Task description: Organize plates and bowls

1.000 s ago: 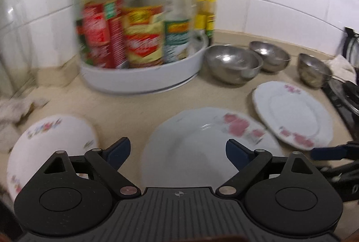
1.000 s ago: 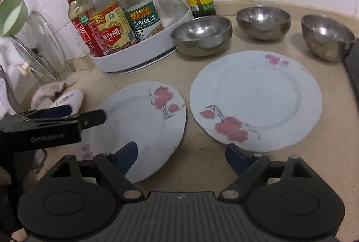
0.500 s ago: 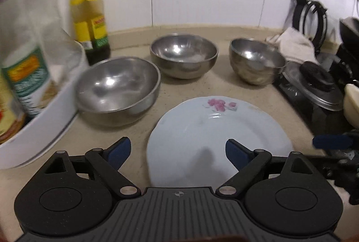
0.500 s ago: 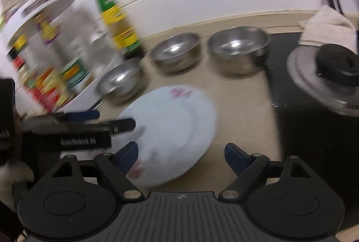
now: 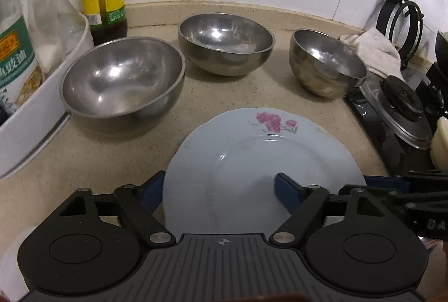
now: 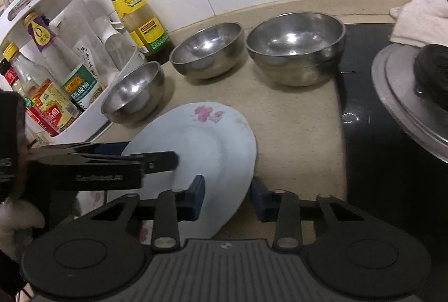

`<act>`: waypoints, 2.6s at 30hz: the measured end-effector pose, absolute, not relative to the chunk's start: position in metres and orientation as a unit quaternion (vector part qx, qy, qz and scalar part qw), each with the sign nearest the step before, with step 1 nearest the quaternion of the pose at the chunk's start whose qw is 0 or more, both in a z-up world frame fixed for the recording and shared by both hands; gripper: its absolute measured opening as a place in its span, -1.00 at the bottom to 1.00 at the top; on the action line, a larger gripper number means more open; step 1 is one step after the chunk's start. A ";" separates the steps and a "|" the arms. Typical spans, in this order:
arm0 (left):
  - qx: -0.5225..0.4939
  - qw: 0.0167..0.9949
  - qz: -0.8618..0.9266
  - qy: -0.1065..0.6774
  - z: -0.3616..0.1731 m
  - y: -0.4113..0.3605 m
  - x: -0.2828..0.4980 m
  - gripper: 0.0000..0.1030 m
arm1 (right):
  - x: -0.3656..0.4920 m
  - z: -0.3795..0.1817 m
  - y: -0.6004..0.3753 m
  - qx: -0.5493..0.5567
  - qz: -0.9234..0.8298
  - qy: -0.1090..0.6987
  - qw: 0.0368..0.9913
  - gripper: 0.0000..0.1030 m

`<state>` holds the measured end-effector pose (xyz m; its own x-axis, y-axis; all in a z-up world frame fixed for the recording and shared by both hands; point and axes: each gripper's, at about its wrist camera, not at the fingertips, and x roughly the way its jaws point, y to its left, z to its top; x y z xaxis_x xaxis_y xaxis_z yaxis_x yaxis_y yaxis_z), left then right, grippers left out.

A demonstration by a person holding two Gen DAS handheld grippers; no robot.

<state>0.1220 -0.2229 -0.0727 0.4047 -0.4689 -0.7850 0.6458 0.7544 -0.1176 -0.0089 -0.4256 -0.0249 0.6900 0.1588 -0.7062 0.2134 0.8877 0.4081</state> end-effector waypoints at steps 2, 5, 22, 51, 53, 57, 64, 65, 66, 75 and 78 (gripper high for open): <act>0.093 0.827 -0.343 0.436 -0.071 -0.220 0.118 0.43 | -0.014 -0.024 -0.431 0.242 -0.021 0.398 0.885 -0.41; 0.083 0.820 -0.354 0.443 -0.070 -0.220 0.110 0.37 | -0.021 -0.022 -0.441 0.254 -0.034 0.404 0.878 -0.43; 0.051 0.827 -0.389 0.402 -0.053 -0.188 0.092 0.46 | -0.035 -0.010 -0.426 0.211 -0.120 0.361 0.900 -0.40; 0.021 0.847 -0.294 0.443 -0.073 -0.020 0.109 0.78 | -0.012 -0.017 -0.271 0.266 0.071 0.426 0.862 -0.06; 0.028 0.847 -0.295 0.441 -0.075 -0.020 0.108 0.78 | -0.015 -0.016 -0.269 0.264 0.061 0.419 0.866 -0.06; 0.050 0.852 -0.299 0.426 -0.078 -0.027 0.107 0.77 | -0.015 -0.016 -0.259 0.244 0.047 0.409 0.878 -0.06; 0.061 0.860 -0.311 0.400 -0.083 -0.030 0.101 0.80 | -0.011 -0.017 -0.251 0.223 0.036 0.395 0.891 -0.06; 0.057 0.863 -0.311 0.393 -0.085 -0.028 0.100 0.80 | -0.011 -0.016 -0.250 0.216 0.036 0.396 0.892 -0.05; 0.052 0.865 -0.313 0.388 -0.086 -0.027 0.099 0.80 | -0.012 -0.017 -0.250 0.215 0.036 0.395 0.893 -0.02; 0.088 0.871 -0.312 0.370 -0.091 -0.037 0.088 0.85 | -0.016 -0.018 -0.236 0.170 0.037 0.381 0.908 -0.09; 0.082 0.874 -0.305 0.368 -0.091 -0.034 0.088 0.74 | -0.018 -0.019 -0.239 0.167 0.019 0.377 0.911 -0.36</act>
<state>0.0877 -0.0338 -0.0905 0.5426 -0.4729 -0.6942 0.5936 0.8006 -0.0815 -0.0177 -0.2385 -0.0192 0.7154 0.1593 -0.6803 0.0919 0.9437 0.3177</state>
